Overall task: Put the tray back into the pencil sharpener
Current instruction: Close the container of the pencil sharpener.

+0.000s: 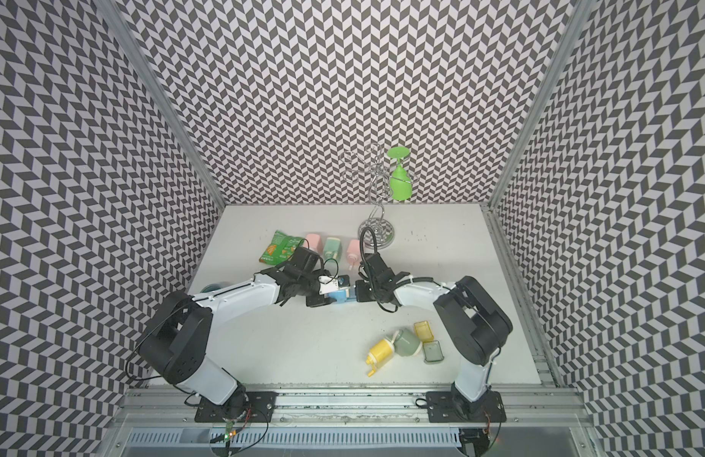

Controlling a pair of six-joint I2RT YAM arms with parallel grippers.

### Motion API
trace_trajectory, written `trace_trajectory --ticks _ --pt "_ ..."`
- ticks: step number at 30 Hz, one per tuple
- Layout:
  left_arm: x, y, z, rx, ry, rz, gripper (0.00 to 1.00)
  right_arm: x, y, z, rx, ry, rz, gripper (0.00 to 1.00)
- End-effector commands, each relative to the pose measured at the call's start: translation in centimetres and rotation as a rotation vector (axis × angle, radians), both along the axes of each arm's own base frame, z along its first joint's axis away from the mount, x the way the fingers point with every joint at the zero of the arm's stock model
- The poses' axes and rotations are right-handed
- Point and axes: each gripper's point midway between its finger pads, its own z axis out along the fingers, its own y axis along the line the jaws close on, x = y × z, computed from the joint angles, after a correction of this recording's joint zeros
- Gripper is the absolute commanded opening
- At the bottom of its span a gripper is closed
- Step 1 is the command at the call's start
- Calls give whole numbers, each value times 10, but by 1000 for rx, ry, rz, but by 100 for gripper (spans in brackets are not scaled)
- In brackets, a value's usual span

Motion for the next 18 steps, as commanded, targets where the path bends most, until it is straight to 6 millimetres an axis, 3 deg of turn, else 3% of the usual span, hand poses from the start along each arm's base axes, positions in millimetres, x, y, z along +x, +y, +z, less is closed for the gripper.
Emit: trace_trajectory --ticks 1,14,18 --pt "-7 -3 -3 -9 1 -25 54 2 22 24 107 -59 52 20" --pt "-4 -4 -2 -5 -10 -27 52 7 4 12 50 -46 27 17" --pt "-4 -4 -2 -3 -10 -25 52 11 -5 5 0 -54 -8 30"
